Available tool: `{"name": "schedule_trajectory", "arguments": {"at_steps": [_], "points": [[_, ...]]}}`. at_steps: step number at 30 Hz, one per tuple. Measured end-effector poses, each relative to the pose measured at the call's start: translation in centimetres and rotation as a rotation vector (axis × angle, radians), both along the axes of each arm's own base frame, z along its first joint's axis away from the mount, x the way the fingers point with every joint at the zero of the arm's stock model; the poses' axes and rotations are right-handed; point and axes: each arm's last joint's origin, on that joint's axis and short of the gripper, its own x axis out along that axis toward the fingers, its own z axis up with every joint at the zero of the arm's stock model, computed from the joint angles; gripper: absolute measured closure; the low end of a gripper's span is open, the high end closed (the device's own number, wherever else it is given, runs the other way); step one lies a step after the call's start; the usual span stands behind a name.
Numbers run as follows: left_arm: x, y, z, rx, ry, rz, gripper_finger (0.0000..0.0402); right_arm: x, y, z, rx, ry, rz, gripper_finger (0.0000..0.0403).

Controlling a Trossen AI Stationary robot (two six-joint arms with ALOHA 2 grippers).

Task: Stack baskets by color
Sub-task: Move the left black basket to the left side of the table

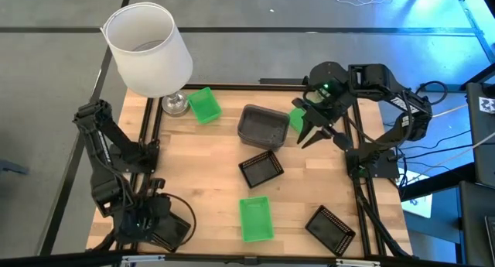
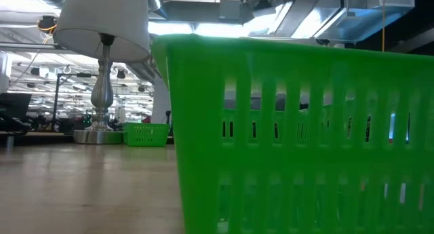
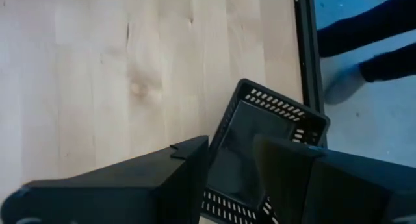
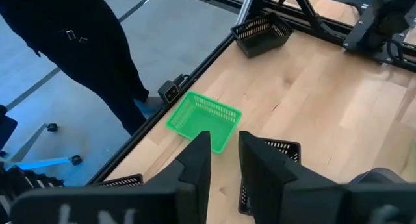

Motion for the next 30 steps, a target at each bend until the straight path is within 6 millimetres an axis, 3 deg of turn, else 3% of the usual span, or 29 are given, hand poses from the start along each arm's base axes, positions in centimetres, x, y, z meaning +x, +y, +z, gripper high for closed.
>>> {"name": "schedule_trajectory", "arguments": {"at_steps": [8,23,30], "points": [[0.5,-0.8,-1.2,0.051,0.017,0.001,0.0286,-0.1,0.0,-0.1,0.001,0.008,0.001,0.0322],[2.2,-4.1,-7.2,0.280,0.138,-0.077,0.0286,-0.1,0.0,-0.1,0.001,0.009,0.002,0.0322],[3.0,-4.9,-8.9,0.306,0.158,-0.066,0.0286,-0.1,0.0,-0.1,0.001,0.009,0.001,0.0322]]}}
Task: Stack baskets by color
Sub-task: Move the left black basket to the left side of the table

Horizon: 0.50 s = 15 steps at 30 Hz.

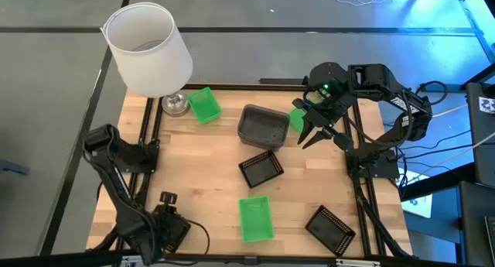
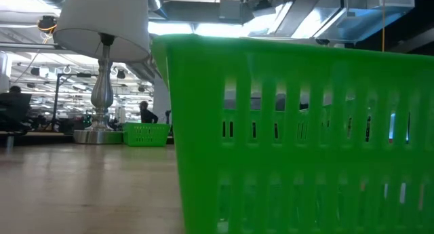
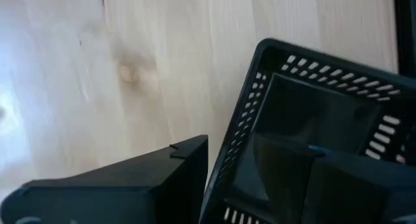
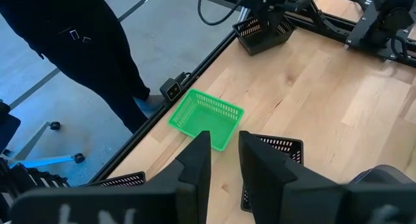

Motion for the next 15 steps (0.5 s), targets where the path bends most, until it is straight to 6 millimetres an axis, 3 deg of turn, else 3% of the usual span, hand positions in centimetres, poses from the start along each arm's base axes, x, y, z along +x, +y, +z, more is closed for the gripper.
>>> {"name": "schedule_trajectory", "arguments": {"at_steps": [15], "points": [[0.7,-0.9,-2.5,0.057,0.026,0.006,0.0286,0.0,0.0,0.0,0.000,-0.001,0.000,0.0322]]}}
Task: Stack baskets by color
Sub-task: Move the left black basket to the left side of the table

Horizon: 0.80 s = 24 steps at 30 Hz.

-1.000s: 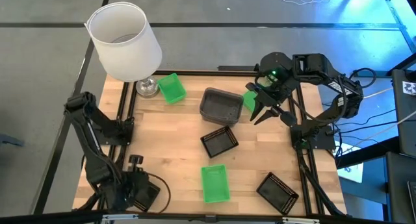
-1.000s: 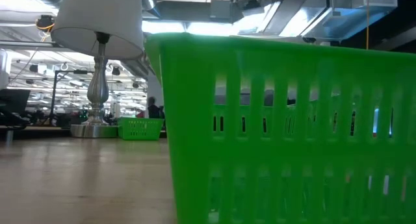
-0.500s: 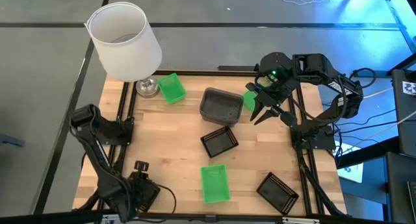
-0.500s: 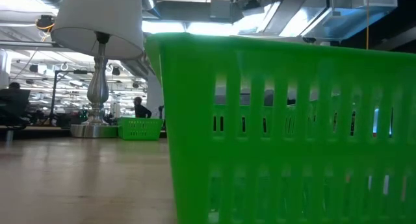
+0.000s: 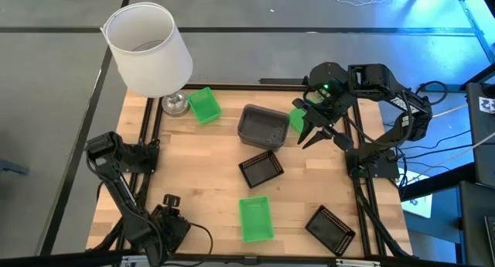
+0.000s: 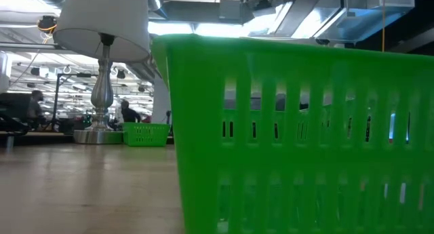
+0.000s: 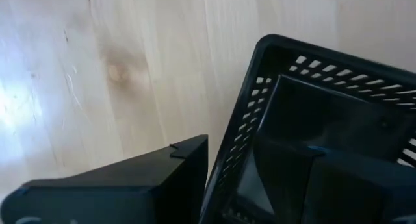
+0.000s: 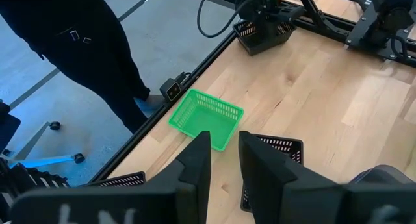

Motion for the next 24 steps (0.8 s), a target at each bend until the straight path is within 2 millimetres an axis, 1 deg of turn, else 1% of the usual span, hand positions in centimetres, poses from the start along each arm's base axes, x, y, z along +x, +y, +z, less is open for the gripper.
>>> {"name": "schedule_trajectory", "arguments": {"at_steps": [9,24], "points": [[0.2,0.1,-1.7,0.028,0.018,0.010,0.0286,0.0,0.0,0.0,0.000,0.001,0.000,0.0322],[0.6,0.2,-1.7,0.032,-0.035,0.025,0.0286,0.0,0.0,0.0,0.001,0.002,-0.002,0.0322]]}}
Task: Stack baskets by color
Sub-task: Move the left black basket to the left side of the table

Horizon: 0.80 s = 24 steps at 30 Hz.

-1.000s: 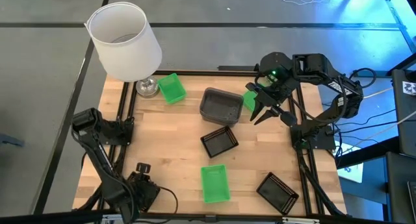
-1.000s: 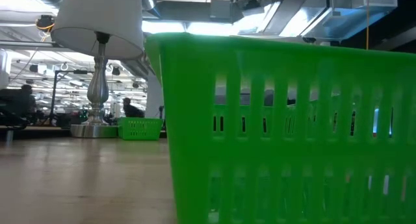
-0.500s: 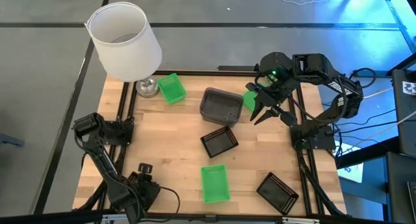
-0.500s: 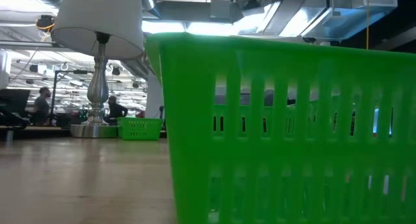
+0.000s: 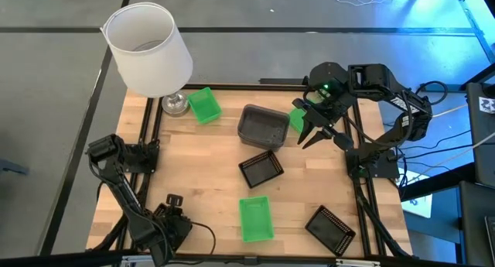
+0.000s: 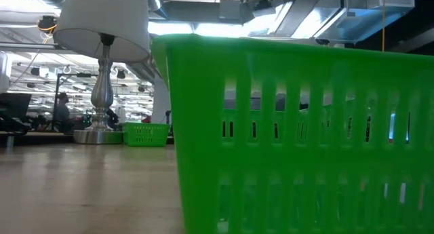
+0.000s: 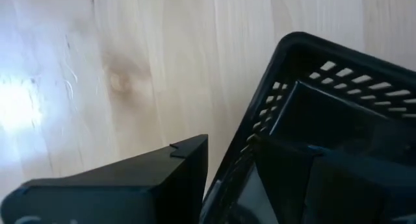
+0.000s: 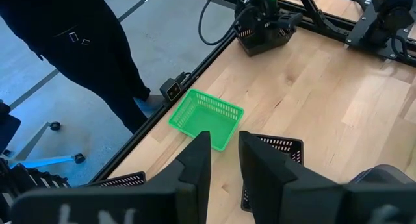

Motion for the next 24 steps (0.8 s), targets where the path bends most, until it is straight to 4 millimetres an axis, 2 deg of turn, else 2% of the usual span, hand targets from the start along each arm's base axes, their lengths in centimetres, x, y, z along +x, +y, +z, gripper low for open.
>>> {"name": "schedule_trajectory", "arguments": {"at_steps": [3,10,16,20,24], "points": [[0.1,-0.1,-0.1,-0.014,-0.022,0.023,0.0286,0.0,0.0,0.0,0.000,0.000,0.000,0.0322],[0.0,0.0,-1.6,-0.081,-0.045,0.045,0.0286,0.0,0.0,0.0,0.000,0.000,0.000,0.0322],[0.6,0.5,-1.7,-0.089,-0.022,0.071,0.0289,0.0,0.0,0.0,0.000,0.000,0.000,0.0322],[1.5,1.2,-1.8,-0.123,0.036,0.111,0.0320,0.0,0.0,0.0,0.000,0.000,0.000,0.0322],[2.9,2.2,-1.7,-0.146,0.064,0.167,0.0376,0.0,0.0,0.0,0.000,0.000,-0.001,0.0322]]}}
